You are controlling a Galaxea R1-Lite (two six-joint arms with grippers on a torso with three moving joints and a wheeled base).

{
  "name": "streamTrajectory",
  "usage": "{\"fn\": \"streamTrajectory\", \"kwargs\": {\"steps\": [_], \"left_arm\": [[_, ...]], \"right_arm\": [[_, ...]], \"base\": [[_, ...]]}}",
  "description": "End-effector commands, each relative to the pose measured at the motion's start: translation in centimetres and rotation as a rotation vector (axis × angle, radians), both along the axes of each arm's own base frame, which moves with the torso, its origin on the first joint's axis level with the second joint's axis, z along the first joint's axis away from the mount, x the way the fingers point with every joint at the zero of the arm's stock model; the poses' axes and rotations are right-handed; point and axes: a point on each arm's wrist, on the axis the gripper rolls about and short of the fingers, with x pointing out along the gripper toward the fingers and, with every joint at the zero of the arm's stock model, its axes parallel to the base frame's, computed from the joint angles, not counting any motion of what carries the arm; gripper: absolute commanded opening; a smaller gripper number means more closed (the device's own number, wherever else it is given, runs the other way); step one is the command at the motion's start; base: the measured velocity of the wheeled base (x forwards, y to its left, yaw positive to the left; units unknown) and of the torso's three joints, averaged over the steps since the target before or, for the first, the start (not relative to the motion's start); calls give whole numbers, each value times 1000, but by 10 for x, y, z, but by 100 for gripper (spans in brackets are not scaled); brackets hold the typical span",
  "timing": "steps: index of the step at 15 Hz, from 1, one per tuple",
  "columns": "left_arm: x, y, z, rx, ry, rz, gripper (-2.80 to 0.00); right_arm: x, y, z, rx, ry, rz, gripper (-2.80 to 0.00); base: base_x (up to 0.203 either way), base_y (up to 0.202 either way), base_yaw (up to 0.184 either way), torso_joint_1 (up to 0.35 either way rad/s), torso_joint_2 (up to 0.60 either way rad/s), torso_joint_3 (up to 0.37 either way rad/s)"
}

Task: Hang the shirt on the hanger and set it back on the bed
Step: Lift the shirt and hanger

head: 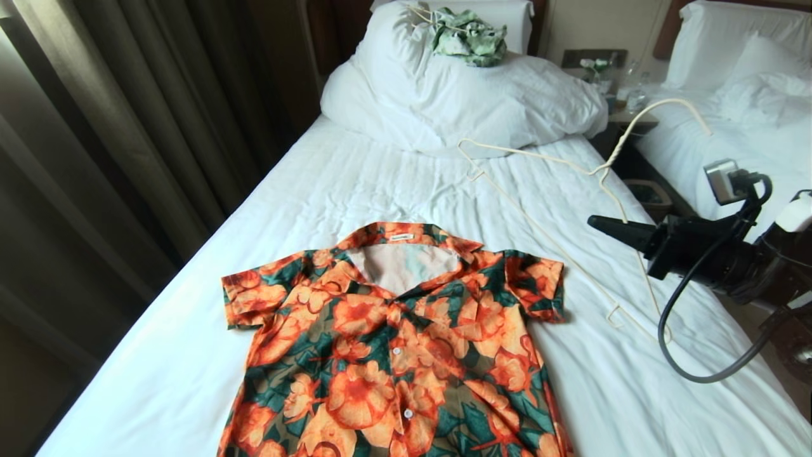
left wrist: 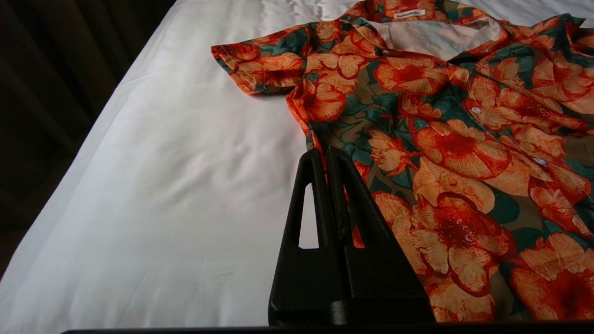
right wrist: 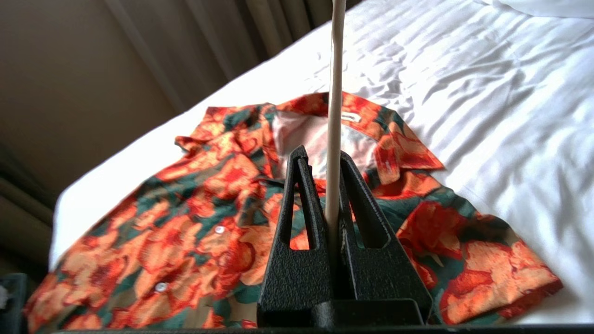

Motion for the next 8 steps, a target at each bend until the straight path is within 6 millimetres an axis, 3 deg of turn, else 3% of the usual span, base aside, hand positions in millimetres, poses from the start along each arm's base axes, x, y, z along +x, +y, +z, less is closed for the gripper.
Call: {"fn": "streamTrajectory", "kwargs": {"steps": [1, 4, 8], "left_arm": [[0, 0, -1, 5, 2, 0, -280], [0, 0, -1, 21, 3, 0, -280], [-1, 0, 10, 45, -17, -15, -280]], "right_arm": [[-2, 18, -8, -84, -16, 20, -280], [-14, 14, -11, -100, 8, 171, -280], [-27, -26, -9, -136, -24, 414, -280]], "base": [[0, 0, 0, 0, 0, 0], [0, 0, 0, 0, 0, 0], [0, 0, 0, 0, 0, 0]]}}
